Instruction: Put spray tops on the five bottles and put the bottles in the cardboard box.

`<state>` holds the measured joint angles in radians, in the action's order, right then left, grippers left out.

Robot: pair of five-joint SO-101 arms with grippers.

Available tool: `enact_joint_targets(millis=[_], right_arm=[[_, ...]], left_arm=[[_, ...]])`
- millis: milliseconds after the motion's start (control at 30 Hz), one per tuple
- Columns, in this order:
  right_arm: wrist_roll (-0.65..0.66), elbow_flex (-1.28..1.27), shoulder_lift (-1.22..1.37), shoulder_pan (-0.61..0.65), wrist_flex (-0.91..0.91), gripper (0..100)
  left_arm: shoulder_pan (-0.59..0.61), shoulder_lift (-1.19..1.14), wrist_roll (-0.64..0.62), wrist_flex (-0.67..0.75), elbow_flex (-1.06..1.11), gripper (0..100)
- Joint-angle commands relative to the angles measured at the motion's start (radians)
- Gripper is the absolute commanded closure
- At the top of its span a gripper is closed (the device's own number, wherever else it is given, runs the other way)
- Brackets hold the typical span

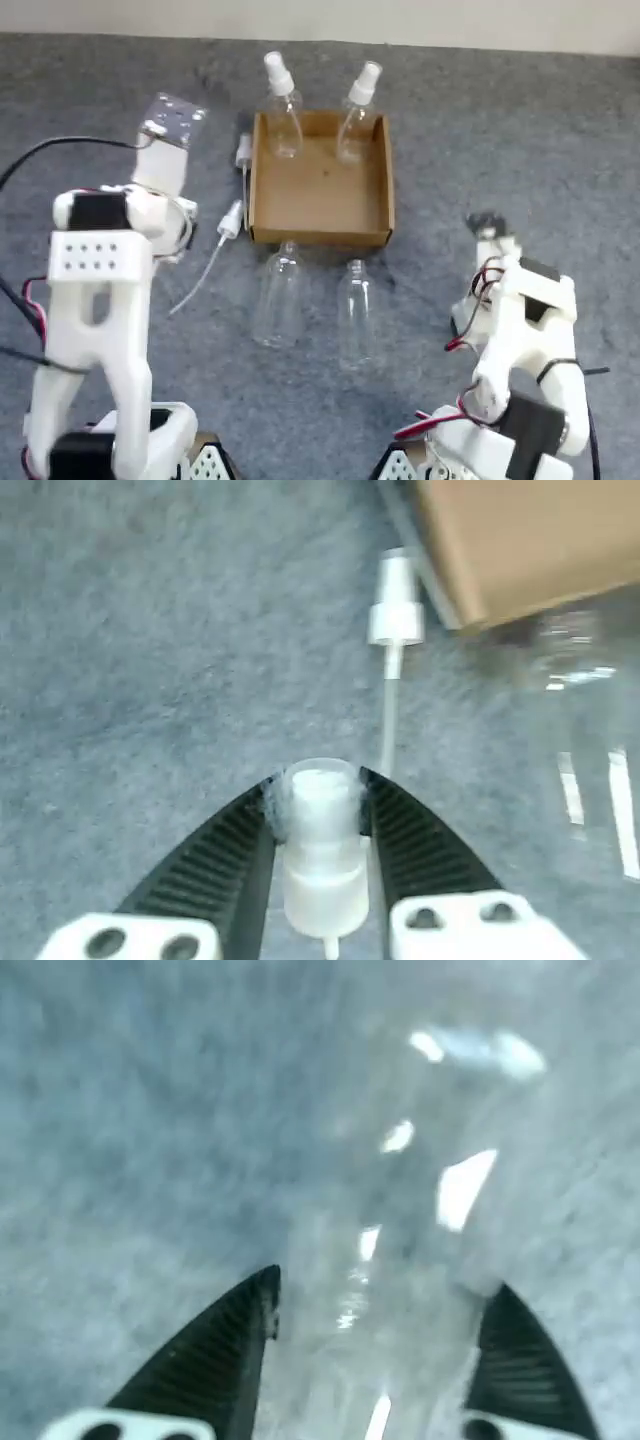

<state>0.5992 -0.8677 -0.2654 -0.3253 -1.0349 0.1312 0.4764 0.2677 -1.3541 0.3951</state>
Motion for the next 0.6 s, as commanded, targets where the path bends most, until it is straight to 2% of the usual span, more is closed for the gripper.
enact_joint_targets(millis=[0,133,333,467,567], right_arm=[[0.008,0.042,-0.015,0.021,-0.048,72.1],[0.002,0.163,-0.012,0.048,-0.113,72.1],[-0.100,0.352,-0.002,0.081,-0.131,72.1],[-0.087,0.392,0.008,0.145,-0.134,72.1],[-0.021,0.400,0.074,0.154,-0.194,72.1]], left_arm=[[-0.094,0.130,-0.103,-0.038,-0.021,100],[-0.176,0.168,-0.184,-0.014,0.087,100],[-0.225,0.177,-0.196,0.133,0.260,100],[-0.225,0.177,-0.196,0.158,0.305,100],[-0.225,0.177,-0.196,0.158,0.311,100]])
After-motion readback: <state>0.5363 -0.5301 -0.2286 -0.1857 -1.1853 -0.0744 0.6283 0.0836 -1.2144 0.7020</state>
